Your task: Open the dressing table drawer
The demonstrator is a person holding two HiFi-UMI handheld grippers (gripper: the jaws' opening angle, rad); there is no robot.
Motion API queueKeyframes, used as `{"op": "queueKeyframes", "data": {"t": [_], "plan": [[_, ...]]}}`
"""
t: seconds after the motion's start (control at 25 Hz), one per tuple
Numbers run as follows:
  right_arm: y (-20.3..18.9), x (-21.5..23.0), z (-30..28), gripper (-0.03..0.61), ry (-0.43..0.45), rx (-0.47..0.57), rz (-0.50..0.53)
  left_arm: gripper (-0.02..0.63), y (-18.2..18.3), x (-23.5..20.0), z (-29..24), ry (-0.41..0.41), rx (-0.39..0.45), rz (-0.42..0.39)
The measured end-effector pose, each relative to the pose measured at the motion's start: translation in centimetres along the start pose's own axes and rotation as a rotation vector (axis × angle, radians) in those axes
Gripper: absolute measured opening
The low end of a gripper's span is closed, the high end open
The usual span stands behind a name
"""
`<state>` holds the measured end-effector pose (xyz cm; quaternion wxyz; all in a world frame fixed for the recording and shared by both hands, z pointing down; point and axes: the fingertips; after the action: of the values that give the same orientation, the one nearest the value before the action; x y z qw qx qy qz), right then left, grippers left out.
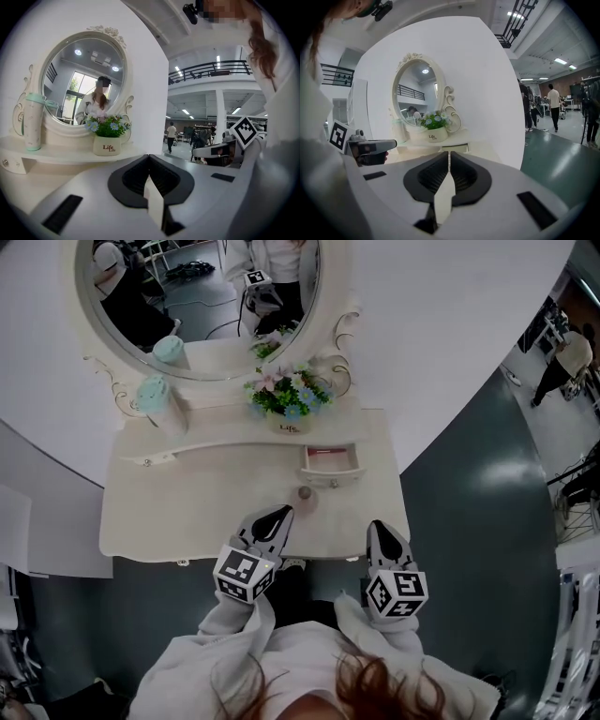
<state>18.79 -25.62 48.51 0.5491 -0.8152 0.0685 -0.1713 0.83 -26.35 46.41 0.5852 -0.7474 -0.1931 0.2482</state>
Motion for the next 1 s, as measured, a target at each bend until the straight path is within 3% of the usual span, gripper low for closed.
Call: {"op": "queueKeyframes", "data": {"t": [1.0], "plan": [[-0.4, -0.63, -0.48, 0.038, 0.001, -0.01, 0.021, 0.017, -0.65, -0.08, -0.34, -0.019, -0.02, 0.01]]}}
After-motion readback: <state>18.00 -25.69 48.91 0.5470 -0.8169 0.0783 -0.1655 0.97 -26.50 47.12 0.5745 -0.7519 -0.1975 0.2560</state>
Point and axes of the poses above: the fingertips, and each gripper's own axes: z backward along the fingers, x to its right, y out of its top, and after that the axes turned 2 degrees about -y, right-handed
